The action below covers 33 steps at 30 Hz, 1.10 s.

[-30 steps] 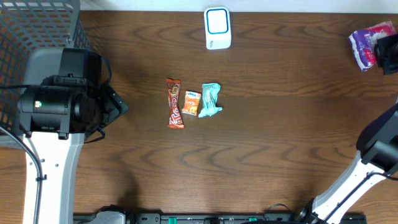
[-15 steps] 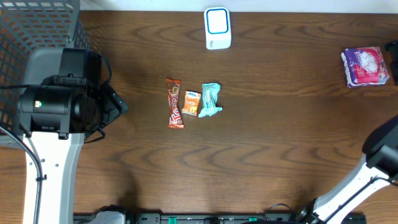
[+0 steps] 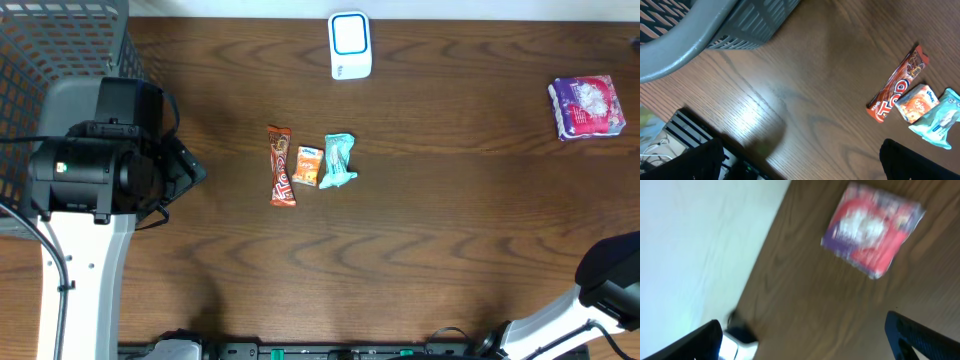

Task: Scan the item barcode
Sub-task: 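Open the right gripper and move it back toward the item row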

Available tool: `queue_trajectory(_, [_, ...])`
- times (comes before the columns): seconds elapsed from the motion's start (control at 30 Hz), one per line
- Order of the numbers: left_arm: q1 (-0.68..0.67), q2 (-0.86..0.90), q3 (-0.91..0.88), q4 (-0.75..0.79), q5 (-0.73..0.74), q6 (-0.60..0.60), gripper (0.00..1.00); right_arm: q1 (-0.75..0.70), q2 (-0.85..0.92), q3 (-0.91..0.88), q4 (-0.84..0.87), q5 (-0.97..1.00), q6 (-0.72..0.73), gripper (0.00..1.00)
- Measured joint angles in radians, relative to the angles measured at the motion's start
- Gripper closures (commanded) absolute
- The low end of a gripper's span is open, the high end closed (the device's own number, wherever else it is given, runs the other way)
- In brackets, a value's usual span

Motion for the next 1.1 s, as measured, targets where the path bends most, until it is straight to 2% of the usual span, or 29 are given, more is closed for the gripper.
queue_trajectory(0.23, [0.0, 0.0, 0.0, 0.0, 0.0, 0.0, 0.01, 0.026, 0.001, 0.0, -0.115, -0.074, -0.014, 0.01])
queue_trajectory(0.57, [0.0, 0.0, 0.0, 0.0, 0.0, 0.0, 0.01, 0.109, 0.001, 0.0, -0.222, -0.087, -0.154, 0.01])
queue_trajectory(0.87, [0.0, 0.0, 0.0, 0.0, 0.0, 0.0, 0.01, 0.265, 0.001, 0.0, -0.261, -0.07, -0.187, 0.01])
queue_trajectory(1.1, [0.0, 0.0, 0.0, 0.0, 0.0, 0.0, 0.01, 0.422, 0.001, 0.0, -0.286, 0.042, -0.195, 0.01])
